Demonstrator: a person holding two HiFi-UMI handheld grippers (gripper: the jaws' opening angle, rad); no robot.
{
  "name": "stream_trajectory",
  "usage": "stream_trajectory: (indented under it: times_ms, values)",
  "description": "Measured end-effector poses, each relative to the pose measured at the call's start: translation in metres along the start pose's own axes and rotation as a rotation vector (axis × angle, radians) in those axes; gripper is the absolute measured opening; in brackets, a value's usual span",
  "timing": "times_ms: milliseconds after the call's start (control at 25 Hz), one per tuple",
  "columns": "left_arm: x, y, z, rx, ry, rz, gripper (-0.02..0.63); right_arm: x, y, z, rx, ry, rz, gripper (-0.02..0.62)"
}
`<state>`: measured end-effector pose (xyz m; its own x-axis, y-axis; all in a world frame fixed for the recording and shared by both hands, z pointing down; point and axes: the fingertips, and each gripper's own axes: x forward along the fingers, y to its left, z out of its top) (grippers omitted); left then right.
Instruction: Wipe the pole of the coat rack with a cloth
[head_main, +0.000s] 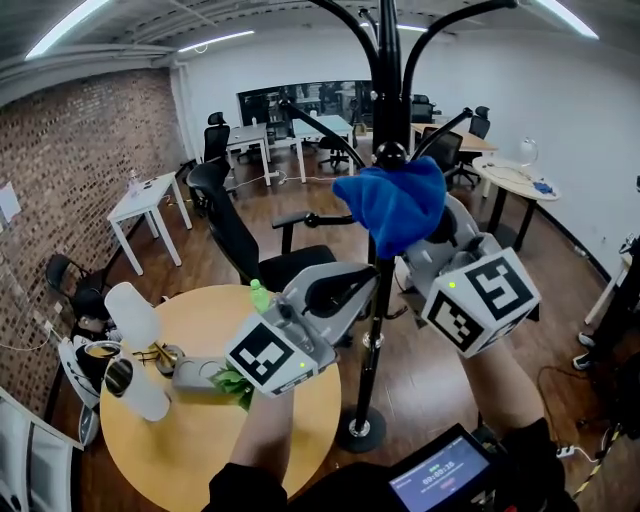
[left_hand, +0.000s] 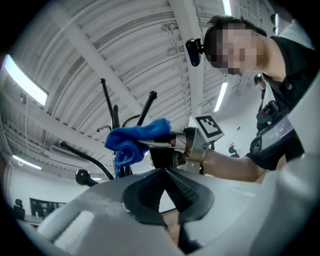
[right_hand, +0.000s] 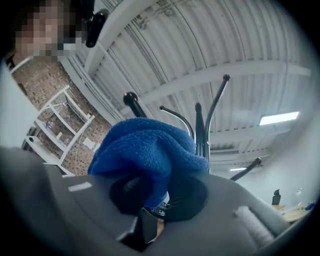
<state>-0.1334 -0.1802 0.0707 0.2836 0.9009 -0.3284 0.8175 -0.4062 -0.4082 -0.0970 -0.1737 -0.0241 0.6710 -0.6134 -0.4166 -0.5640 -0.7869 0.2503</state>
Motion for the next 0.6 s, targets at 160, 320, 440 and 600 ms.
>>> stream_trajectory:
  times_ms: [160, 320, 440, 600]
  values:
    - [0.008, 0.004, 0.022, 0.031, -0.037, -0.019, 0.005, -0.01, 0.033, 0.038, -0.085, -0.104, 0.058, 0.054]
    - [0.006, 0.002, 0.031, 0.069, -0.05, -0.016, 0.005, -0.023, 0.057, 0.073, -0.136, -0.194, 0.104, 0.054]
    - [0.006, 0.001, 0.032, 0.067, -0.042, -0.015, 0.005, -0.019, 0.05, 0.068, -0.141, -0.179, 0.093, 0.054]
    - [0.006, 0.004, 0.022, 0.056, -0.027, -0.008, 0.005, 0.0, 0.003, 0.011, -0.04, -0.04, 0.001, 0.054]
